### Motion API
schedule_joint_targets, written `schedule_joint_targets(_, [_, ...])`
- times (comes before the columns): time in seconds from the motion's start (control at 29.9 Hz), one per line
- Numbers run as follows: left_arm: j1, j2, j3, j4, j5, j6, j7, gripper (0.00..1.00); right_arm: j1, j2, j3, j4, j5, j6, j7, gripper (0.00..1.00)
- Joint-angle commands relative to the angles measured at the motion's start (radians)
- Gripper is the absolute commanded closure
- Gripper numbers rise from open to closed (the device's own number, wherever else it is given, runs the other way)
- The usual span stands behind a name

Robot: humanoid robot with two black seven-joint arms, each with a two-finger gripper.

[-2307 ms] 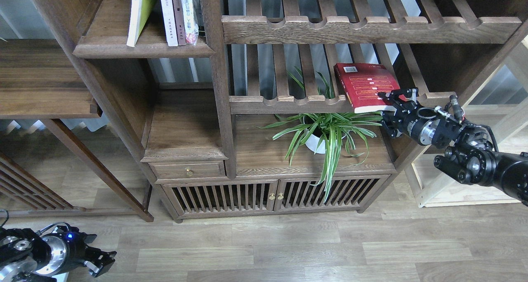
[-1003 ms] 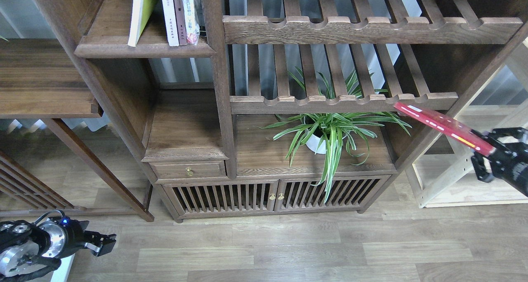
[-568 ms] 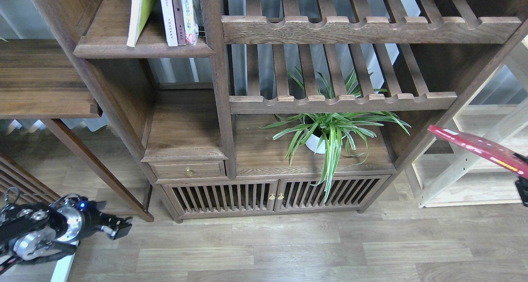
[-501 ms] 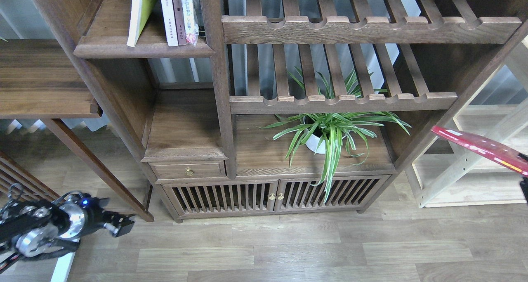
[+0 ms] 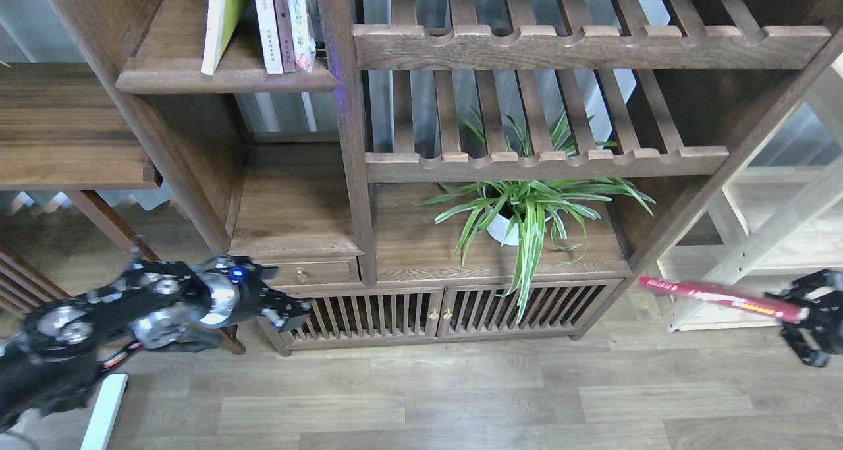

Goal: Organize books on shelf
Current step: 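Bring the red book low toward the left gripper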

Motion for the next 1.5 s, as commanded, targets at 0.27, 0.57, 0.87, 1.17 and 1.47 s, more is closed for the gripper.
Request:
schedule_joint_targets(0.27, [-0.035, -0.271, 0.194, 0.268, 0.001, -0.128, -0.1, 0.08, 0.041, 0.375, -0.168, -0.279, 0.0, 0.159, 0.0, 0.99])
schedule_joint_targets(0.57, [-0.071, -0.328, 0.307, 0.33, 0.001, -0.146, -0.139, 0.08, 0.101, 0.504, -0.185, -0.281, 0.003, 0.26, 0.0, 0.99])
schedule_joint_targets(0.87, [-0.094, -0.328, 0.343, 0.339, 0.003, -0.143, -0.212, 0.09, 0.101, 0.623, -0.185, -0.272, 0.006, 0.3, 0.0, 0.99])
schedule_joint_targets(1.17, [-0.092, -0.328, 0.357, 0.339, 0.006, -0.143, -0.261, 0.09, 0.15, 0.678, -0.182, -0.244, 0.028, 0.334, 0.0, 0.99])
schedule_joint_targets(1.47, [-0.085, -0.328, 0.365, 0.336, -0.008, -0.146, -0.29, 0.09, 0.218, 0.792, -0.185, -0.243, 0.1, 0.351, 0.0, 0.98])
